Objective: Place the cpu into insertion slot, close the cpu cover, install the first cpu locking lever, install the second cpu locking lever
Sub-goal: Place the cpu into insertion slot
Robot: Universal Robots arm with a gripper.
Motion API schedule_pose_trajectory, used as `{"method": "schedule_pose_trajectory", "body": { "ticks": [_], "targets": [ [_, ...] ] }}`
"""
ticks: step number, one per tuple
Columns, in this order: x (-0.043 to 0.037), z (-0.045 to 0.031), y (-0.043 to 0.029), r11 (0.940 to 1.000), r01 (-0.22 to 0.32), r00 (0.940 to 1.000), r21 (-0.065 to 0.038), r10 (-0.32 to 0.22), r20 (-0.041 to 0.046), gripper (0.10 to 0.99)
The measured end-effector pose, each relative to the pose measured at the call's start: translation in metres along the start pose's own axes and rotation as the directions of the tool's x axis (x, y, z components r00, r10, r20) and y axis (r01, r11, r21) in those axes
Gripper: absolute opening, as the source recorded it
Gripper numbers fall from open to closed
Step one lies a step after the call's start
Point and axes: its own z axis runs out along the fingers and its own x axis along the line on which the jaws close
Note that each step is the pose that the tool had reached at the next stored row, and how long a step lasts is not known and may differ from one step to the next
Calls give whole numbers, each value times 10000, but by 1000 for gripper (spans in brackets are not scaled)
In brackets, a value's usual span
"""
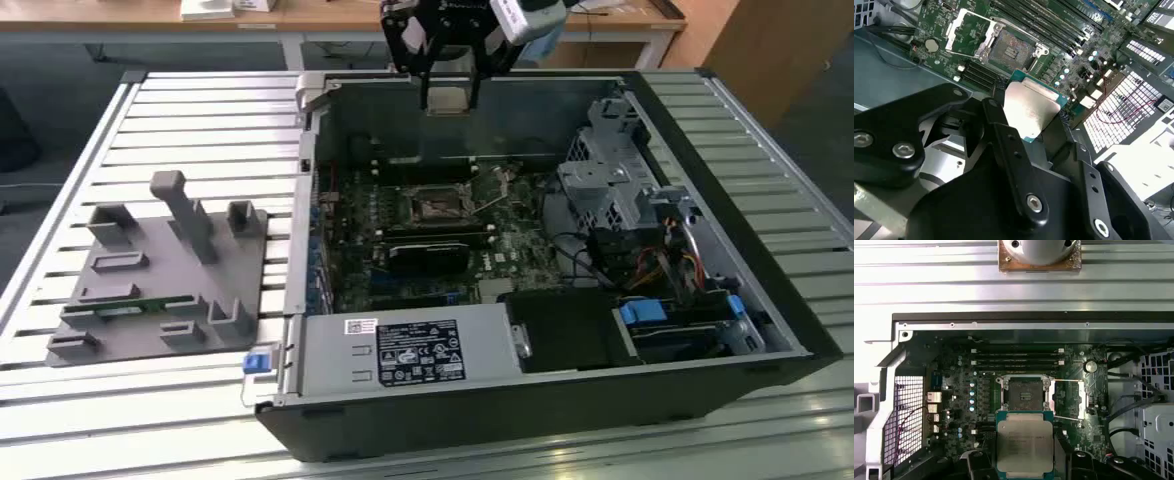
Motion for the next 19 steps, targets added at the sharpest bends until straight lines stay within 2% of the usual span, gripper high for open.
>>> {"method": "schedule_pose_trajectory", "body": {
  "ticks": [6, 10, 14, 19],
  "targets": [
    [0, 0, 0, 10000, -74, 10000, 0, 74, 6, 541],
    [0, 6, -1, 9981, -622, 9980, -13, 622, 56, 541],
    [0, 14, -1, 9910, -1341, 9909, -34, 1342, 118, 541],
    [-1, 28, -2, 9758, -2188, 9756, -65, 2189, 192, 541]
  ]
}}
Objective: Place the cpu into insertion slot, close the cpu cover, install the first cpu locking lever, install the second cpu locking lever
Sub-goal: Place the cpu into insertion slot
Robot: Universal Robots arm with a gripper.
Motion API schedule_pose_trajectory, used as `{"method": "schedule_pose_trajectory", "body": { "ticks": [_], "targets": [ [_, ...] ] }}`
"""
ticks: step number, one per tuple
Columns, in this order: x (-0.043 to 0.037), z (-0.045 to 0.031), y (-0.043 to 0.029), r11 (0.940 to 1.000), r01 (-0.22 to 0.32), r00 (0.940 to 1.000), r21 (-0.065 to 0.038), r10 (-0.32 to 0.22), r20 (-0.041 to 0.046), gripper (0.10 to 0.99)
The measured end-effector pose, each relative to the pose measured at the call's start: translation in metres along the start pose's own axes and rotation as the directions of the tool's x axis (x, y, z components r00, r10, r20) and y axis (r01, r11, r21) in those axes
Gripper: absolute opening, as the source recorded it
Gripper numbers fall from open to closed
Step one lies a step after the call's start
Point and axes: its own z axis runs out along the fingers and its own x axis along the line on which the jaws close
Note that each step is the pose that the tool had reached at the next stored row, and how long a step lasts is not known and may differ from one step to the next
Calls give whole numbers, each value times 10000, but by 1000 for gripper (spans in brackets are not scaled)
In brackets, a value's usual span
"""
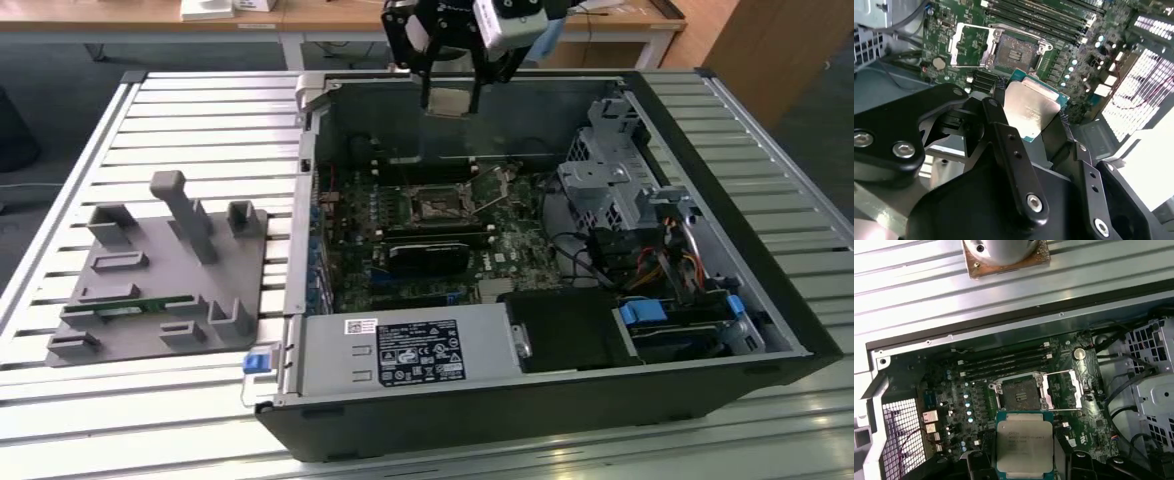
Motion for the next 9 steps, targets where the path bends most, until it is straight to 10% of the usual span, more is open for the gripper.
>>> {"method": "schedule_pose_trajectory", "body": {
  "ticks": [9],
  "targets": [
    [1, 21, -3, 9949, -1012, 9948, -21, 1012, 90, 541]
  ]
}}
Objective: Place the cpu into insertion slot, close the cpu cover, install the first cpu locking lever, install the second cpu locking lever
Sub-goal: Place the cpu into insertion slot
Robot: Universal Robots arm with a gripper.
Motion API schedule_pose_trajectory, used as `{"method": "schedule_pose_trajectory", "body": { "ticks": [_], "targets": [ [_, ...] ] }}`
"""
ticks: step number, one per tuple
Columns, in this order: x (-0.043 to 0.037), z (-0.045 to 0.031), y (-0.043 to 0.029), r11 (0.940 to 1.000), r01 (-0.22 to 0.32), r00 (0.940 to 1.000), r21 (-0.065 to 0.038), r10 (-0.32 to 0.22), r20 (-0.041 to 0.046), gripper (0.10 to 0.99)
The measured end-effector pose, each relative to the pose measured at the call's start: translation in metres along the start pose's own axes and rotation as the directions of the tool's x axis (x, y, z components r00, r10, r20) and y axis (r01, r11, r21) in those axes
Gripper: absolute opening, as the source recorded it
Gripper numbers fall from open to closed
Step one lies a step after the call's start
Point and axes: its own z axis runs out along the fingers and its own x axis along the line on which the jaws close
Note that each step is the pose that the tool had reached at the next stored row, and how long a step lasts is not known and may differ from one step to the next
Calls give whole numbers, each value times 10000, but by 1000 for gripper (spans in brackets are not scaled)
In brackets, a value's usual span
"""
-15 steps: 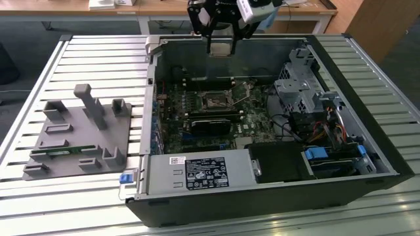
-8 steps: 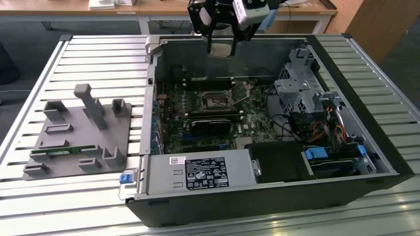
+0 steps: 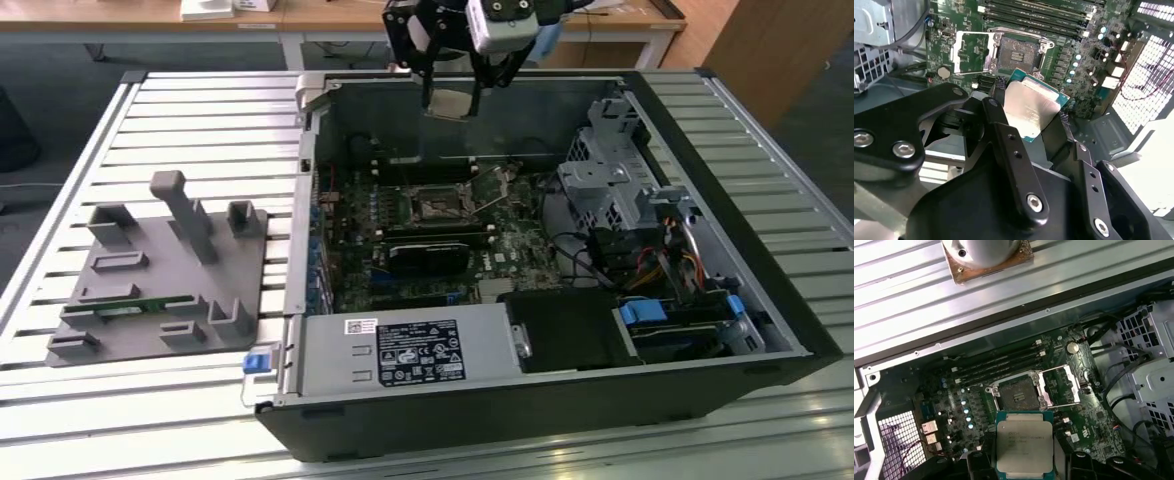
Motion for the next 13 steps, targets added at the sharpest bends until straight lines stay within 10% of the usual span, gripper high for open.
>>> {"method": "schedule_pose_trajectory", "body": {
  "ticks": [13],
  "targets": [
    [0, 13, -1, 9964, -845, 9964, -19, 845, 75, 541]
  ]
}}
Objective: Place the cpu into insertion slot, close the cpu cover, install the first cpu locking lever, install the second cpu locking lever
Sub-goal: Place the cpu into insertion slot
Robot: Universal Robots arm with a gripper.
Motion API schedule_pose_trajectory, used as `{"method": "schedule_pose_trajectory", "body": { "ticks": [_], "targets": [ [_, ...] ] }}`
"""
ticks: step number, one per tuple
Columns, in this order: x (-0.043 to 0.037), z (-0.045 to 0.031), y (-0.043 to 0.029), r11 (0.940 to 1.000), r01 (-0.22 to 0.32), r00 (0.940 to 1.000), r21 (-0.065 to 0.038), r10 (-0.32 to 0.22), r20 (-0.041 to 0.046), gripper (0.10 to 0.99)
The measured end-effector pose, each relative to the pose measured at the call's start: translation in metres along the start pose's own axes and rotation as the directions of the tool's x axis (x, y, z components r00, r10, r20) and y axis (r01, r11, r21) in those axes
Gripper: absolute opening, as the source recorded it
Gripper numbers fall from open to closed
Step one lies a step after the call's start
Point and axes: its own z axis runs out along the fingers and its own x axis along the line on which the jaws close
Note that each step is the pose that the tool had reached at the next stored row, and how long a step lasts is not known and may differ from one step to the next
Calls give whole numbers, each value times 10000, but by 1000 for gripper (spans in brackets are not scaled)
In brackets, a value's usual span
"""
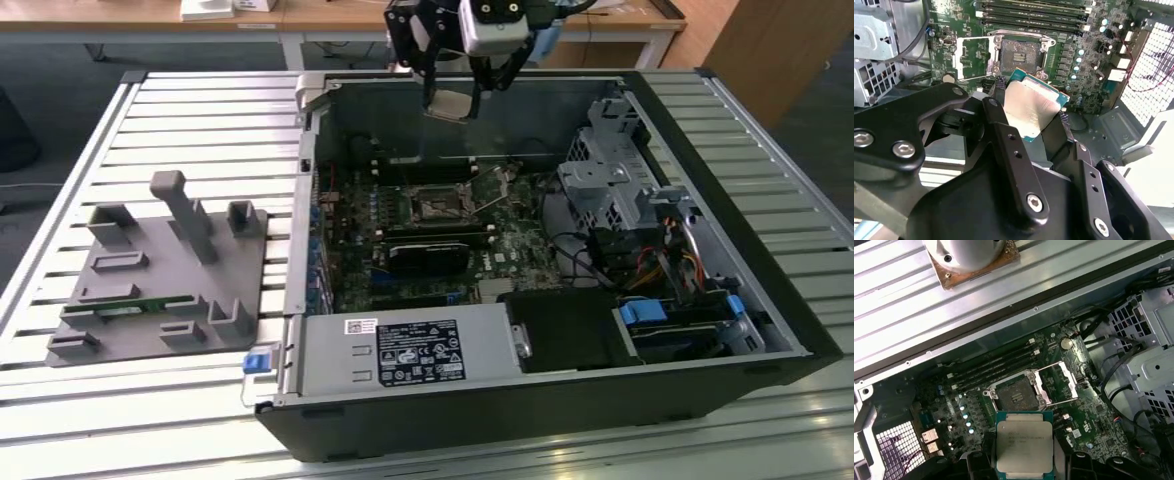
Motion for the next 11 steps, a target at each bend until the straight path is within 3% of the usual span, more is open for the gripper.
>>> {"method": "schedule_pose_trajectory", "body": {
  "ticks": [11],
  "targets": [
    [0, 5, 0, 9976, -688, 9976, -17, 688, 61, 541]
  ]
}}
